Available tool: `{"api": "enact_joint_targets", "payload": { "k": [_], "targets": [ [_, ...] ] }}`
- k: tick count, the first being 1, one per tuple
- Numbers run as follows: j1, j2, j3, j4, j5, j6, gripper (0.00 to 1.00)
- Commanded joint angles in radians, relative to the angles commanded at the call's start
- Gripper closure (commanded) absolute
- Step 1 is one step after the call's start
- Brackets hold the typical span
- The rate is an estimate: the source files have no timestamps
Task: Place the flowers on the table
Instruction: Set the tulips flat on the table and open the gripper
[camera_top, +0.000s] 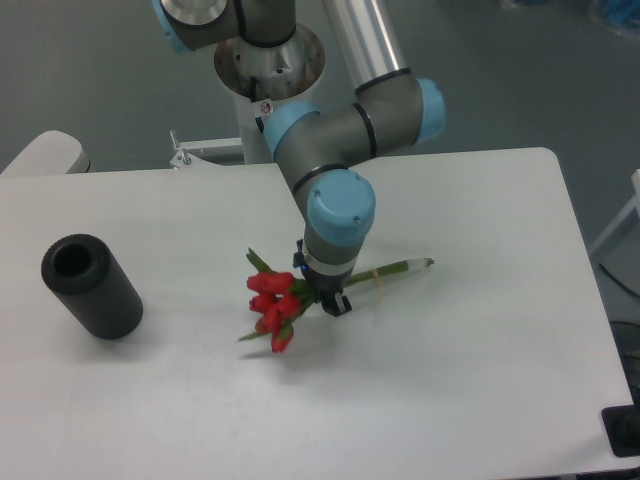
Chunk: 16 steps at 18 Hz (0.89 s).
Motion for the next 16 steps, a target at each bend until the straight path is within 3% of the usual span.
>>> {"api": "enact_joint_targets", "payload": {
  "k": [4, 6, 7, 8, 9, 16],
  "targets": [
    [-0.015, 0.026, -0.052, 0.008, 0.0, 0.006, 0.82],
    [-0.021, 0.031, -0.065, 0.024, -0.003, 0.006, 0.64],
    [-0.023, 0.031, -0.068, 0.028, -0.005, 0.006, 0.53],
    [-0.023, 0.031, -0.071, 0.026, -0.006, 0.005, 0.32],
    [-0.023, 0.031, -0.074, 0.028, -0.008, 0.005, 0.0],
    [-0.018, 0.029, -0.052, 0.031, -0.011, 0.006, 0.0]
  ]
}}
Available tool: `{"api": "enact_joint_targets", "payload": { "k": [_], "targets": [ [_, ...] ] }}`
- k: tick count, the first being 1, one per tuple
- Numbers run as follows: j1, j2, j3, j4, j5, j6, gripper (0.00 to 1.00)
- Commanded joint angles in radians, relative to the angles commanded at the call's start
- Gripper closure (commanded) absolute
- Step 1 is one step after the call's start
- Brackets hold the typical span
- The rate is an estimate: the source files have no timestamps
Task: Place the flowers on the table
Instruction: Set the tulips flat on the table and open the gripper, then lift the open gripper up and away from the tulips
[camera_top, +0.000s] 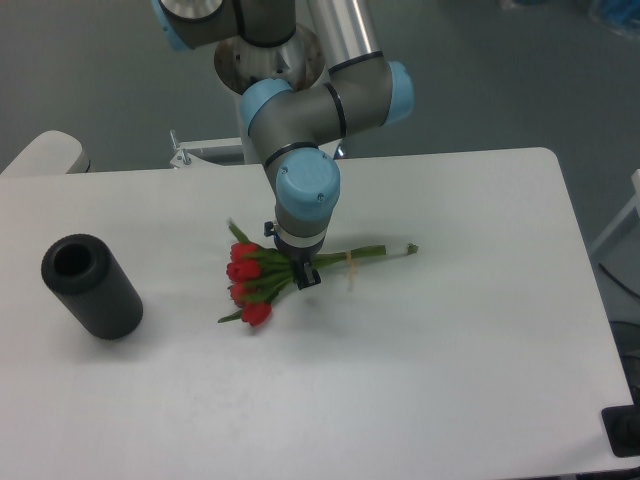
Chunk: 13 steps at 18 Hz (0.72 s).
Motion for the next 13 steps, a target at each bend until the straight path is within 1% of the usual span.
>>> {"api": "enact_joint_targets", "payload": {
  "k": [3, 5, 7, 8, 11, 13],
  "targets": [
    [0.008, -0.011, 0.057, -0.005, -0.002, 0.002, 0.0],
    [0.015, -0.026, 0.104, -0.018, -0.005, 0.011, 0.0],
    [0.031, -0.038, 0.146, -0.023, -0.04, 0.043, 0.0],
    [0.038, -0.043, 0.156, -0.023, -0.054, 0.048, 0.0],
    [0.055, -0.074, 0.204, -0.023, -0.054, 0.048, 0.0],
    [0.069, -0.103, 0.251, -0.041, -0.049, 0.048, 0.0]
  ]
}}
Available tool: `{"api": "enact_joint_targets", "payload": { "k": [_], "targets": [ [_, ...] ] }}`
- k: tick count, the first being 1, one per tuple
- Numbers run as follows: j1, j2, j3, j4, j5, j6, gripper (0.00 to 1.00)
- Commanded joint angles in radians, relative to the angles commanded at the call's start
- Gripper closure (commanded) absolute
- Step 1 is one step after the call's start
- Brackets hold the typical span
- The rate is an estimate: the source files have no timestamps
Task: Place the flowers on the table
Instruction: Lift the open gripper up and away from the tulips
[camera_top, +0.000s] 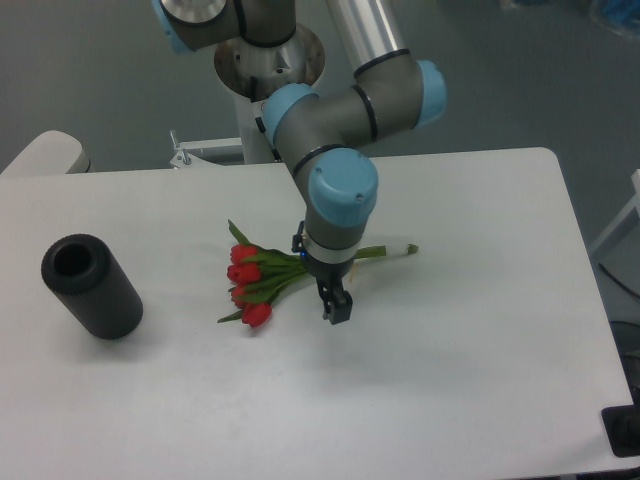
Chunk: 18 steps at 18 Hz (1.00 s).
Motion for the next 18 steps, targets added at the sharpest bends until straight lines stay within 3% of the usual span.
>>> {"api": "enact_joint_targets", "payload": {
  "k": [3, 9, 14, 18],
  "targets": [
    [0.015, -0.058, 0.089, -0.029, 0.003, -0.008, 0.0],
    [0.043, -0.161, 0.213, -0.029, 0.003, -0.015, 0.0],
    [0.041, -0.223, 0.281, -0.026, 0.008, -0.072, 0.0],
    [0.037, -0.229, 0.289, -0.026, 0.037, -0.097, 0.0]
  ]
}}
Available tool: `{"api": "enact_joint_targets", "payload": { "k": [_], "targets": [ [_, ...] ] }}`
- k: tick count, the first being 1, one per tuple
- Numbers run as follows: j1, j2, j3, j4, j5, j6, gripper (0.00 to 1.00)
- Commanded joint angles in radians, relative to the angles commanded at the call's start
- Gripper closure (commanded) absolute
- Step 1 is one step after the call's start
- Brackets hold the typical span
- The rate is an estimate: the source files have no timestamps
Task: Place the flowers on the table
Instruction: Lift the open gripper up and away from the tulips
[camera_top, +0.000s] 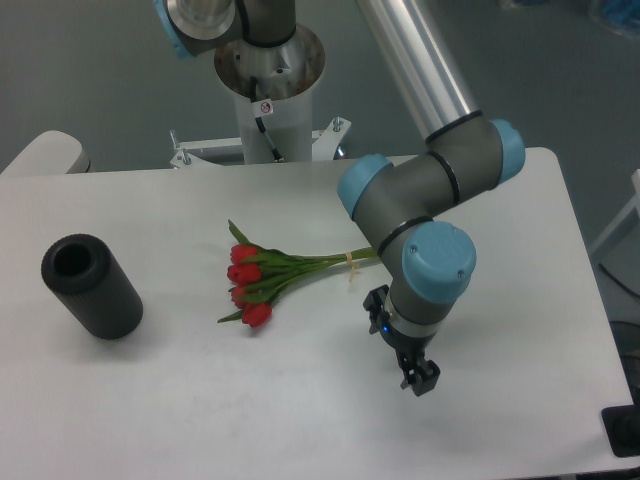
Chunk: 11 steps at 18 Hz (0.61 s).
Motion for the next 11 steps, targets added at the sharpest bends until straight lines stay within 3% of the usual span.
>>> {"api": "enact_joint_targets", "payload": {
  "k": [11],
  "targets": [
    [-0.009, 0.0, -0.011, 0.011, 0.003, -0.028, 0.0]
  ]
}}
